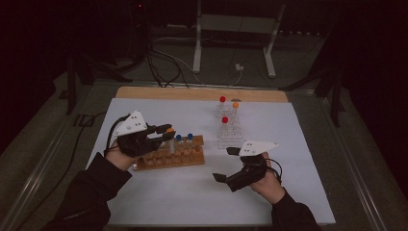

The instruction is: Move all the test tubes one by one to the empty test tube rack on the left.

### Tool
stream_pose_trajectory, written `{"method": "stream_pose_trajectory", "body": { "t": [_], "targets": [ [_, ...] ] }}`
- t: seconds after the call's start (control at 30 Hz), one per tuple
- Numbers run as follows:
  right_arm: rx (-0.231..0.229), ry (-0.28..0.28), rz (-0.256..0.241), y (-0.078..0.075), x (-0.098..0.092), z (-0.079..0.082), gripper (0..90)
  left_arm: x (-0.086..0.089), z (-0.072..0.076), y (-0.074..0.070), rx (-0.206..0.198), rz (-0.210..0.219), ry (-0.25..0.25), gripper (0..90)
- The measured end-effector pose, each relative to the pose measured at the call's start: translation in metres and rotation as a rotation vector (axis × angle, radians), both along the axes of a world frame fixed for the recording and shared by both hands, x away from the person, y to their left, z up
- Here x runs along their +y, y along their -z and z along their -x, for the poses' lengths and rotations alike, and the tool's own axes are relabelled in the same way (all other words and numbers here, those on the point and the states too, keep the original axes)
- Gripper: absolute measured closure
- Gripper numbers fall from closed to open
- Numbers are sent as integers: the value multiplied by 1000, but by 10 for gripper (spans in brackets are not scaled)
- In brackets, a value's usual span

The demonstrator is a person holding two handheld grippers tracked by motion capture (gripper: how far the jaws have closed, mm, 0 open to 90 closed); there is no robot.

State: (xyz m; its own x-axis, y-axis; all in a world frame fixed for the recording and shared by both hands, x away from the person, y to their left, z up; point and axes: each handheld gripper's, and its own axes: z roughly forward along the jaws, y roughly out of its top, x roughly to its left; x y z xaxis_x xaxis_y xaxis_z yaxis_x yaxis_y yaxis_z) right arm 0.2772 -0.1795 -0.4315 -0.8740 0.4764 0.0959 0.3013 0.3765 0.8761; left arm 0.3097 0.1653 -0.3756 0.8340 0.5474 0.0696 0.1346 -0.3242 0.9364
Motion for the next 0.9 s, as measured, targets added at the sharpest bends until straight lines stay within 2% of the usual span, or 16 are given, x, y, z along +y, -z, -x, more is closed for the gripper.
{"method": "stream_pose_trajectory", "body": {
  "t": [0.23,0.47,0.73,0.9],
  "targets": [
    [-8,-1,1,-1,-2,0,0,5,-11,3,-28,17,-56,719],
    [-9,-1,0,0,-3,0,0,5,-23,16,-21,31,-95,719],
    [-9,-5,2,1,-4,-1,0,6,-32,38,19,61,-127,719],
    [-7,-11,5,1,-4,-1,0,2,-34,52,42,43,-129,718]
  ]
}}
